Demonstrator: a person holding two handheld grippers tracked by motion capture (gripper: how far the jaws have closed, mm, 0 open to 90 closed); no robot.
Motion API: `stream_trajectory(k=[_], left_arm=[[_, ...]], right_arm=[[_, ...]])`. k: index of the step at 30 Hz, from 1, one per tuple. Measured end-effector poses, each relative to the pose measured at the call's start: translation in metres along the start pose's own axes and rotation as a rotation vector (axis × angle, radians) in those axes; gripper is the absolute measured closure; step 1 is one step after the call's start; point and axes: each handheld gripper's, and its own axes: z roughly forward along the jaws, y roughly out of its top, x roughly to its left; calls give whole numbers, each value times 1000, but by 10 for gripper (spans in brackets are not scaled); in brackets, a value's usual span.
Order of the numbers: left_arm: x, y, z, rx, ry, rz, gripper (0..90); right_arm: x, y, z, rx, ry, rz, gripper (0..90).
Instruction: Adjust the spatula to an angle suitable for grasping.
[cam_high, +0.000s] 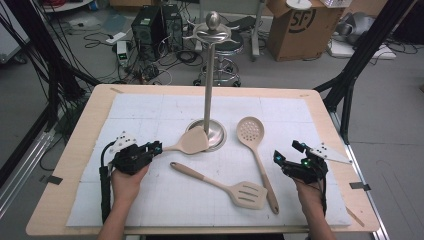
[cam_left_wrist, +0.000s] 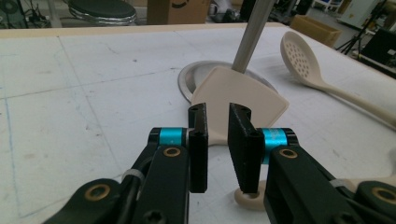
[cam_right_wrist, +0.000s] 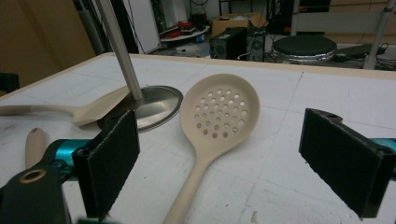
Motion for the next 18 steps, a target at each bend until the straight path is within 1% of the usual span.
stream_trajectory(k=[1, 2, 3, 4, 6, 8, 10, 12, 14, 16, 18], left_arm=[[0, 1, 1, -3, 9, -3, 841], [1, 2, 2, -3, 7, -13, 850], [2, 3, 4, 4, 8, -30, 850], [3, 5, 7, 19, 8, -41, 872], [3, 9, 13, 27, 10, -49, 884], [3, 14, 22, 50, 16, -44, 893], [4, 19, 31, 81, 18, -44, 897], [7, 22, 43, 116, 20, -59, 897], [10, 23, 54, 150, 5, -82, 897], [11, 23, 64, 189, 11, -95, 898], [13, 24, 72, 210, 18, -112, 898]], right_arm=[[0, 0, 0, 2, 2, -2, 116], [0, 0, 1, 1, 1, -2, 116], [0, 0, 1, 1, 1, -2, 116], [0, -1, 1, 5, 2, 1, 116], [0, -1, 1, 5, 0, 0, 116], [0, -1, 1, 5, 1, 0, 116], [0, -1, 1, 10, 2, 3, 116], [0, -1, 1, 8, -2, -1, 116], [-1, -1, 1, 7, -2, 0, 116], [-1, -2, 1, 8, -5, 0, 116], [-2, -2, 1, 8, -4, 1, 116]])
